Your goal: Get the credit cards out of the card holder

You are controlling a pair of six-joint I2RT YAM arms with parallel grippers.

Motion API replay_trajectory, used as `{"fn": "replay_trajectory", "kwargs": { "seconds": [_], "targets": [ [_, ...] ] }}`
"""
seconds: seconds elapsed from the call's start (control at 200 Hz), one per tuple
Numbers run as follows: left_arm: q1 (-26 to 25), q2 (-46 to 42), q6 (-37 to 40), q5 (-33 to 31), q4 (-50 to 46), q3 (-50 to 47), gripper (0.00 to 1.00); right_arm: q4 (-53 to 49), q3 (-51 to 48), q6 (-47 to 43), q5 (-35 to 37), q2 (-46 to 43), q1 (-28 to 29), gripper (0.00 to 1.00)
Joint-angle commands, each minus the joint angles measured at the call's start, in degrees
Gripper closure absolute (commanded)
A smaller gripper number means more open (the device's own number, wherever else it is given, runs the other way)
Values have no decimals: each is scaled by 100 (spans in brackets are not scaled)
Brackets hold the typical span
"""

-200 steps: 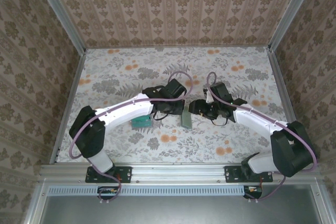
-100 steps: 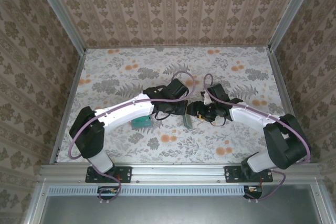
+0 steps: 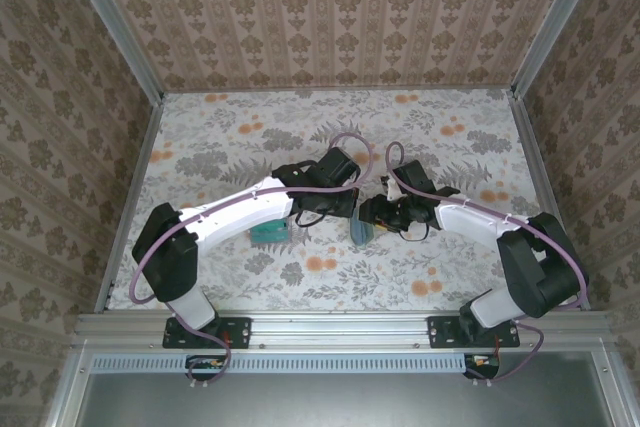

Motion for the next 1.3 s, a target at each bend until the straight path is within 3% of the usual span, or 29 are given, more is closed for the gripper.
{"fn": "replay_trajectory", "kwargs": {
  "seconds": [0.0,0.08,0.345,0.515,0.635,0.885,1.04,1.295],
  "targets": [
    [108,-151,109,56,-77,-132,100,-183,-142,-137,199,-75,5,55],
    [160,-162,118,80,-67,-228,100,-263,-195,-181,324,-95,-12,64],
    [271,-236,151,37,-57,-465,100,-649,-449,-341,1001,-347,-91,68],
    [311,-228,142,67,34,-618,100,-643,-612,-388,1062,-321,-135,78],
    [353,-227,145,69,63,-696,100,-687,-670,-370,1131,-389,-137,78],
    [477,-254,239,73,63,-824,100,-875,-681,-353,1141,-704,-168,67],
    [515,-256,268,129,102,-849,100,-895,-697,-332,1112,-753,-165,67],
    [516,-201,268,171,118,-803,100,-678,-836,-285,1001,-618,-166,89]
  ]
}}
